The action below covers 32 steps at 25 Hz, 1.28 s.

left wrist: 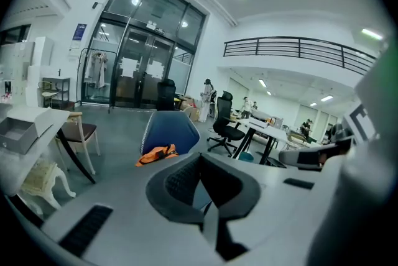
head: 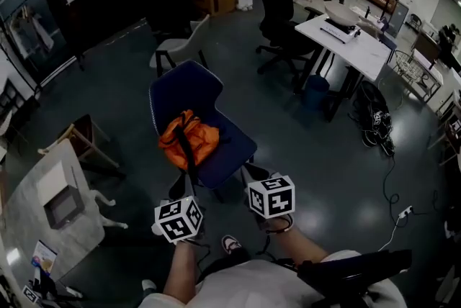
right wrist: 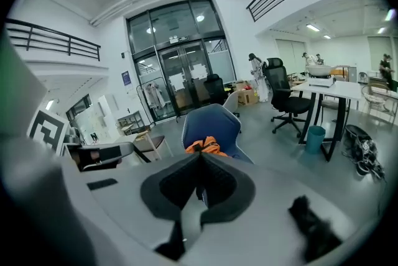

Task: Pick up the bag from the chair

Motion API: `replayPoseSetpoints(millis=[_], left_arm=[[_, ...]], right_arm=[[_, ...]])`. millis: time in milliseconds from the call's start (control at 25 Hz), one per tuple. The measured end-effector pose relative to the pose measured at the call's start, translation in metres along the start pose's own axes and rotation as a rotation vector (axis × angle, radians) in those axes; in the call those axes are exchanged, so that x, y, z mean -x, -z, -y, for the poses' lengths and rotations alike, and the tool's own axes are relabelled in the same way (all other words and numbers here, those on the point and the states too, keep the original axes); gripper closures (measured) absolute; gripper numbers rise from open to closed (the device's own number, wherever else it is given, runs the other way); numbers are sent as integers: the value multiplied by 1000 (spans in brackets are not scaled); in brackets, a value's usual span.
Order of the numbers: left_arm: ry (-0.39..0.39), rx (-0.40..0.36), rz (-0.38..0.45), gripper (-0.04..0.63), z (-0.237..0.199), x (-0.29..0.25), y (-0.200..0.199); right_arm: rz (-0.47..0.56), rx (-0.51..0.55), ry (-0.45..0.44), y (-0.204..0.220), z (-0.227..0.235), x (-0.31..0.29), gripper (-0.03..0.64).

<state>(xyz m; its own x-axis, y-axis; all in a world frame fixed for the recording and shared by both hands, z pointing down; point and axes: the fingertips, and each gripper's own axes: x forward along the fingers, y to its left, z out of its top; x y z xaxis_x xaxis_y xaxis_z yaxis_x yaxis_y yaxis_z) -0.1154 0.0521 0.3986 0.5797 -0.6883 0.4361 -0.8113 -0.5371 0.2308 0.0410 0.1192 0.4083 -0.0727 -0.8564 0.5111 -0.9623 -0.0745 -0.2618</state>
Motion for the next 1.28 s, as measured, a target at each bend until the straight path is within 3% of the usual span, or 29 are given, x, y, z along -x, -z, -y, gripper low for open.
replayPoseSetpoints(millis=[240,560,960,1280], left_arm=[[-30,13,12,581,-24,-34,-24],[-68,24,6,581,-54,-45,-34],[-230,137,26,581,-118,-38,-33],[-374,208,30,581,-135,-71,-44]], right_arm=[[-9,24,-18,-28,3,-44,584],[-52,27,-59,-35,-15,-87,584],[-131,121,-202,-44,-63,-146,584],[-188,178,-327,-74,-57,-211,584]])
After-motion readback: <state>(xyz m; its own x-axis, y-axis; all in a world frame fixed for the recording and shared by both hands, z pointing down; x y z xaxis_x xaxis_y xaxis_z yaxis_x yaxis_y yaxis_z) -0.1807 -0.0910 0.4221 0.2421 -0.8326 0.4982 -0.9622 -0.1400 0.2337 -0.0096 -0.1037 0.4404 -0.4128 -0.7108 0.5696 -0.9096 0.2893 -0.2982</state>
